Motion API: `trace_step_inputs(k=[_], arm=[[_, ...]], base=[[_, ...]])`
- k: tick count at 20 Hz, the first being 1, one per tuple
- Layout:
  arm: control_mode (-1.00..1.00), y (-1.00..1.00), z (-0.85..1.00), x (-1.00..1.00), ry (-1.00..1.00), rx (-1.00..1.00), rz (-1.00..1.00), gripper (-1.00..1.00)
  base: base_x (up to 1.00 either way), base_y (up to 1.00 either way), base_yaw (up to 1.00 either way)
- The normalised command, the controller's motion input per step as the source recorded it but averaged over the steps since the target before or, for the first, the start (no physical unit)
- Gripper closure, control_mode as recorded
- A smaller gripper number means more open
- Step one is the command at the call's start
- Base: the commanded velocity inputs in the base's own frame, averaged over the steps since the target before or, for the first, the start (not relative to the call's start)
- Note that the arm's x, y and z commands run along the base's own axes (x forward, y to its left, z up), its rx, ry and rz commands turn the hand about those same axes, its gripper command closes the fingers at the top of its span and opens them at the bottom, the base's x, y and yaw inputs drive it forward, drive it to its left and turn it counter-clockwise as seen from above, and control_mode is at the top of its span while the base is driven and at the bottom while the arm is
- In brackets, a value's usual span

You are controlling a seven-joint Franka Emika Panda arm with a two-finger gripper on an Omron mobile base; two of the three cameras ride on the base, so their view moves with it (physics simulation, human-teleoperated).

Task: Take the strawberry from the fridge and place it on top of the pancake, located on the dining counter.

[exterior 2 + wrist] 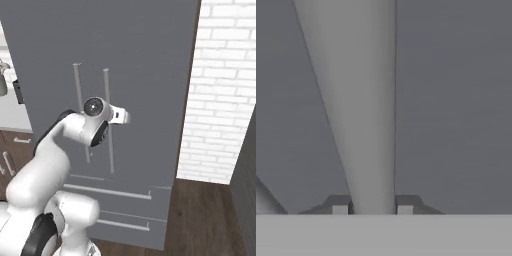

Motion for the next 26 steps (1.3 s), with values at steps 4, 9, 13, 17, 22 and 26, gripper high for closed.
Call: trace_step_inputs(k=[4, 9, 13, 17, 22, 26], arm=[[-1.00, -0.90, -0.16, -1.00, 0.00, 0.03, 0.00, 1.00], [-1.00, -1.00, -0.04, -1.00, 0.02, 0.13, 0.03, 1.00], [-1.00, -1.00, -0.16, -1.00, 0.07, 0.13, 0.03, 1.00], [-1.00, -1.00, -0.27, -0.93, 0.01, 0.09, 0.03, 1.00], [-1.00, -0.67, 0.01, -0.67, 0.01, 0.02, -0.01, -1.00], [-1.00, 0.46, 0.16, -0.66, 0.09, -0.18, -0.06, -1.00]], base=[[0.00, 0.00, 0.00], [0.00, 0.00, 0.00], [0.00, 0.00, 0.00], [0.00, 0.00, 0.00], [0.00, 0.00, 0.00], [0.00, 0.00, 0.00]])
